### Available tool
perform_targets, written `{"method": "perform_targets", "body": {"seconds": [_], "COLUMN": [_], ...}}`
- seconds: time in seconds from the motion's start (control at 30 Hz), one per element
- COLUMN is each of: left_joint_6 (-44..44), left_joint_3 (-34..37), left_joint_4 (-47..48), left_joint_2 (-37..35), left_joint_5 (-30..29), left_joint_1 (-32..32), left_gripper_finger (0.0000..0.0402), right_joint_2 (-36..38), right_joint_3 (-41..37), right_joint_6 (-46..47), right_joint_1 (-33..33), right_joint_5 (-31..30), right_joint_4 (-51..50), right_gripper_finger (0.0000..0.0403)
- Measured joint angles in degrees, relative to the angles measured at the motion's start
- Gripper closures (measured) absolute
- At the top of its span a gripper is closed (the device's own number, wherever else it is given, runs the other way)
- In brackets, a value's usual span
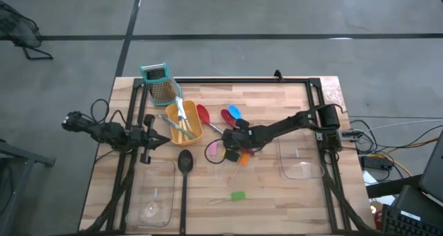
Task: Pick & Place Kitchen Items
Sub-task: Put the red and silver slotted spoon into the right transparent bin
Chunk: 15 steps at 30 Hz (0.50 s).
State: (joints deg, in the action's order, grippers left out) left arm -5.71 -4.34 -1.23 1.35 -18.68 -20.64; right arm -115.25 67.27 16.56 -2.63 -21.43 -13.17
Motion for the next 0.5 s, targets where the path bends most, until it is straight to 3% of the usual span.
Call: {"method": "perform_targets", "body": {"seconds": [0.5], "left_joint_6": [0.1], "left_joint_3": [0.0], "left_joint_4": [0.0], "left_joint_2": [0.7], "left_joint_5": [-0.5], "left_joint_1": [0.0], "left_gripper_finger": [0.0383], "right_joint_2": [2.2], "right_joint_3": [0.0], "right_joint_6": [1.9], "right_joint_1": [0.1], "right_joint_5": [0.0], "right_joint_4": [-4.0], "right_gripper_finger": [0.033]}}
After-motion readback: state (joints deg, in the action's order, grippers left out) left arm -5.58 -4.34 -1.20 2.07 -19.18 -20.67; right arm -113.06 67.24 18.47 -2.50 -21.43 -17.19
